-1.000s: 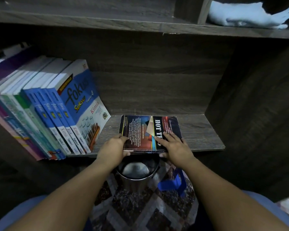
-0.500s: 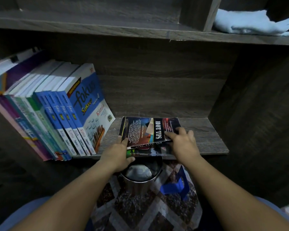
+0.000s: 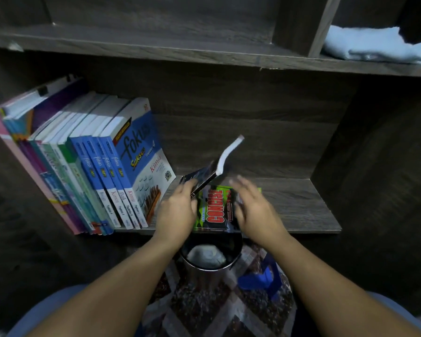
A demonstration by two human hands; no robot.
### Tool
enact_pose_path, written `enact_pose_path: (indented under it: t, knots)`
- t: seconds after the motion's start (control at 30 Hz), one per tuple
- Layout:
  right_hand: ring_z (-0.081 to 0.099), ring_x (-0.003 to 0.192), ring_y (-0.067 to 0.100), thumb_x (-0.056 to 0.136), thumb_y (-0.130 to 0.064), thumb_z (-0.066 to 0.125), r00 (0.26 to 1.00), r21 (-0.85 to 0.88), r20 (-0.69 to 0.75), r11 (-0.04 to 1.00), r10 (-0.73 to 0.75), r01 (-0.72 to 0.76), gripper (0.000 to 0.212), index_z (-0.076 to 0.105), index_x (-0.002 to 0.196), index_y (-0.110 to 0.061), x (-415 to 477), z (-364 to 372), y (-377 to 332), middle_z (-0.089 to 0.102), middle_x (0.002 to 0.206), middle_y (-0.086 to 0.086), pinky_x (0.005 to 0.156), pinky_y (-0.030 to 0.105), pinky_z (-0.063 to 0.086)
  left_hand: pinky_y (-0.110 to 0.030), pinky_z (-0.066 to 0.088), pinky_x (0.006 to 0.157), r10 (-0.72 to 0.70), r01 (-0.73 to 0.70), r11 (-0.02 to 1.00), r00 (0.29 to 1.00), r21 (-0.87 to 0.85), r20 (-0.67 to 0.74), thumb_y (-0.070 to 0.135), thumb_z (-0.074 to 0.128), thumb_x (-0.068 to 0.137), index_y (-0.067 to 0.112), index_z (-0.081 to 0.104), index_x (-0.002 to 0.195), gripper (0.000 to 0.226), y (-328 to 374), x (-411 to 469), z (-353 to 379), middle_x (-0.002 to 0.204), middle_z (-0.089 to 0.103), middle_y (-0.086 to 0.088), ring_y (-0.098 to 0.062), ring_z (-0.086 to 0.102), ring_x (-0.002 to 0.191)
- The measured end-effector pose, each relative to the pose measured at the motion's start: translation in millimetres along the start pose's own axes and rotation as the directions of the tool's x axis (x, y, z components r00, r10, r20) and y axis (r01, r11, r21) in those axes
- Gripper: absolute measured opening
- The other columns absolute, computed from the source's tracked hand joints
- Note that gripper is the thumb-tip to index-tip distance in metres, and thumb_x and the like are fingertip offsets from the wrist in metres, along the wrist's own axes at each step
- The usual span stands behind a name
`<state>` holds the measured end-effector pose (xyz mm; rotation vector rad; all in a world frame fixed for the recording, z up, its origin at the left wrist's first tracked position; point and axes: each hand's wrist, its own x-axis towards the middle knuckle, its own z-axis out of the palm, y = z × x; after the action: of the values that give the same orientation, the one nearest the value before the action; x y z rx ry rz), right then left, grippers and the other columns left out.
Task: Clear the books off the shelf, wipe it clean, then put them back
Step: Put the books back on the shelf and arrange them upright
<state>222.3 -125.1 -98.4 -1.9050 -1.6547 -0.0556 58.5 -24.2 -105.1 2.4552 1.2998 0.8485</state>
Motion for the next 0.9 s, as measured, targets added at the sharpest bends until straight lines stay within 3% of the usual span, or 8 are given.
enact_pose_path:
  t: [0.1, 0.17, 0.27, 0.37, 0.53, 0.67, 0.8, 0.9]
  knots:
    - [0.04, 0.134, 0.021, 0.095, -0.019, 0.052, 0.955, -0.16, 0.296, 0.987, 0.024, 0.025, 0.048, 0.045, 0.142, -0.021, -4, 10, 9, 0.037, 0.151, 0.002, 0.107, 0.028, 0.033, -0.04, 0.049, 0.078, -0.128, 0.108, 0.983, 0.983, -0.147, -0.135, 0.012, 0.054, 0.091, 0.022, 0.041, 0.138, 0.049, 0, -2, -7, 0.125, 0.06, -0.008, -0.033, 0.064, 0.095]
    - [0.04, 0.134, 0.02, 0.095, -0.023, 0.052, 0.908, -0.193, 0.416, 0.98, 0.046, 0.038, 0.048, 0.045, 0.142, -0.023, -6, 17, 12, 0.04, 0.148, 0.002, 0.108, 0.027, 0.031, -0.042, 0.051, 0.08, -0.21, 0.15, 0.952, 0.955, -0.268, -0.212, 0.009, 0.055, 0.091, 0.023, 0.025, 0.148, 0.066, 1, 2, -18, 0.136, 0.051, -0.011, -0.033, 0.061, 0.101]
    - [0.041, 0.132, 0.023, 0.09, -0.027, 0.057, 0.862, -0.23, 0.499, 0.972, 0.087, 0.035, 0.056, 0.041, 0.144, -0.027, -9, 25, 16, 0.04, 0.146, 0.002, 0.108, 0.032, 0.037, -0.036, 0.049, 0.062, -0.018, -0.037, 0.991, 0.911, -0.126, -0.412, 0.0, 0.061, 0.085, 0.023, 0.014, 0.148, 0.082, 1, 12, -39, 0.134, 0.046, -0.021, -0.035, 0.061, 0.087]
    - [0.042, 0.13, 0.023, 0.09, -0.029, 0.06, 0.838, -0.253, 0.533, 0.967, 0.119, 0.024, 0.06, 0.037, 0.146, -0.027, -9, 27, 19, 0.043, 0.142, 0.002, 0.104, 0.033, 0.039, -0.029, 0.039, 0.051, 0.077, -0.059, 0.997, 0.908, 0.055, -0.412, 0.002, 0.066, 0.083, 0.015, 0.026, 0.146, 0.075, -3, 23, -58, 0.122, 0.05, -0.019, -0.027, 0.055, 0.069]
    - [0.043, 0.128, 0.024, 0.09, -0.032, 0.06, 0.827, -0.287, 0.546, 0.957, 0.132, 0.036, 0.061, 0.036, 0.146, -0.027, -7, 32, 20, 0.045, 0.139, 0.003, 0.104, 0.034, 0.04, -0.04, 0.043, 0.06, -0.061, 0.109, 0.987, 0.936, 0.12, -0.348, 0.015, 0.064, 0.089, 0.011, 0.04, 0.135, 0.052, -9, 32, -81, 0.115, 0.056, -0.015, -0.037, 0.062, 0.081]
    - [0.042, 0.128, 0.023, 0.089, -0.033, 0.06, 0.84, -0.344, 0.523, 0.938, 0.144, 0.054, 0.062, 0.034, 0.145, -0.03, -10, 36, 20, 0.043, 0.142, 0.0, 0.104, 0.036, 0.04, -0.035, 0.038, 0.063, -0.057, 0.093, 0.993, 0.911, 0.068, -0.409, 0.017, 0.065, 0.089, 0.007, 0.047, 0.119, 0.036, -25, 38, -90, 0.111, 0.062, -0.015, -0.038, 0.062, 0.083]
    - [0.037, 0.131, 0.024, 0.089, -0.035, 0.059, 0.839, -0.385, 0.519, 0.921, 0.16, 0.062, 0.063, 0.031, 0.146, -0.033, -10, 40, 19, 0.038, 0.146, 0.0, 0.107, 0.039, 0.038, -0.031, 0.036, 0.054, 0.021, 0.042, 0.99, 0.897, 0.134, -0.442, 0.015, 0.071, 0.084, 0.003, 0.055, 0.112, 0.035, -29, 40, -86, 0.098, 0.061, -0.016, -0.035, 0.06, 0.07]
    - [0.035, 0.132, 0.025, 0.09, -0.035, 0.059, 0.833, -0.401, 0.523, 0.914, 0.179, 0.055, 0.064, 0.029, 0.146, -0.035, -9, 42, 18, 0.036, 0.146, 0.001, 0.108, 0.04, 0.036, -0.037, 0.038, 0.058, 0.046, 0.161, 0.928, 0.846, 0.337, -0.531, 0.023, 0.081, 0.072, 0.006, 0.06, 0.106, 0.044, -27, 43, -87, 0.095, 0.054, -0.015, -0.033, 0.05, 0.082]
